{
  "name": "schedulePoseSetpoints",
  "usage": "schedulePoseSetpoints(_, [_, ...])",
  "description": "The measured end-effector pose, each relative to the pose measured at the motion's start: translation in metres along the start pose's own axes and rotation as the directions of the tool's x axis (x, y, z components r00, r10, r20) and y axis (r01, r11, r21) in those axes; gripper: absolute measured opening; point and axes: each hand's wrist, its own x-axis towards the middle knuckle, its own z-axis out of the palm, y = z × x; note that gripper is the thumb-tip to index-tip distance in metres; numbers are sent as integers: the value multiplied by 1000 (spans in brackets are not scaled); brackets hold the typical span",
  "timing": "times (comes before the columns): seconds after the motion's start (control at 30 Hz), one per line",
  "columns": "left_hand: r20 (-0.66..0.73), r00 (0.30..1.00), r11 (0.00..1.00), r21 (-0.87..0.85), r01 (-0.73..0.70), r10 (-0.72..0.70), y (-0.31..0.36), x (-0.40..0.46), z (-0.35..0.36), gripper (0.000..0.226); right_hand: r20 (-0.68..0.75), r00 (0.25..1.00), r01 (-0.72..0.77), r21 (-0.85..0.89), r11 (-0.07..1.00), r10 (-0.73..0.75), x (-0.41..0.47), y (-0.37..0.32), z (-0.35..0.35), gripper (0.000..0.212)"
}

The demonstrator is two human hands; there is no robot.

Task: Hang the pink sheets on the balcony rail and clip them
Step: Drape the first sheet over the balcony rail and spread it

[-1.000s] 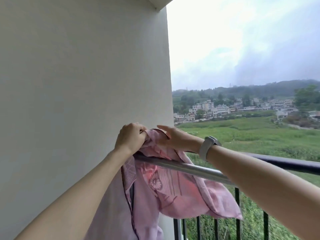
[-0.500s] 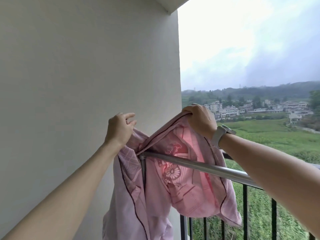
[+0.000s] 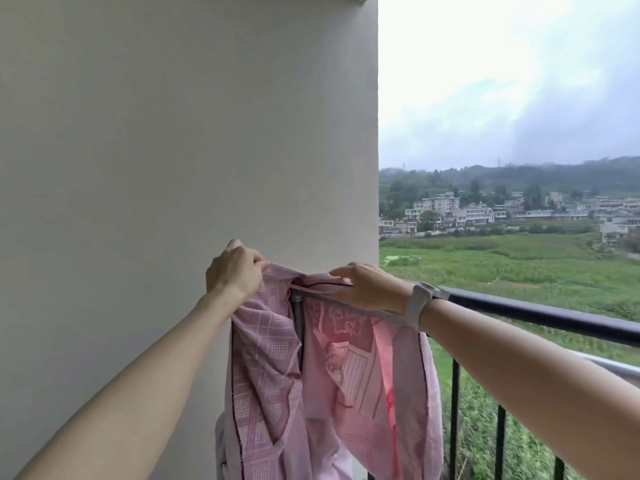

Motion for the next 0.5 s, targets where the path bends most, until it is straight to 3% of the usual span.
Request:
schedulePoseSetpoints(0.07, [-31,999,999,-36,31,-32,-6,4,7,24,-48,999,-9,-166,986,2,16,-5,18,37])
schedulePoseSetpoints(0.17, [-26,996,993,-87,83,-86,-14,14,22,24,-192,981,-65,-252,965,15,41,-8,37,20])
schedulePoseSetpoints(0.37, [-82,973,927,-329,179,-217,-14,50,23,27,-446,891,-135,-88,987,82,75,9,13,23])
schedulePoseSetpoints(0.5, [-226,859,765,-591,254,-459,-16,87,-8,24,-631,755,-145,109,983,181,83,19,-39,24])
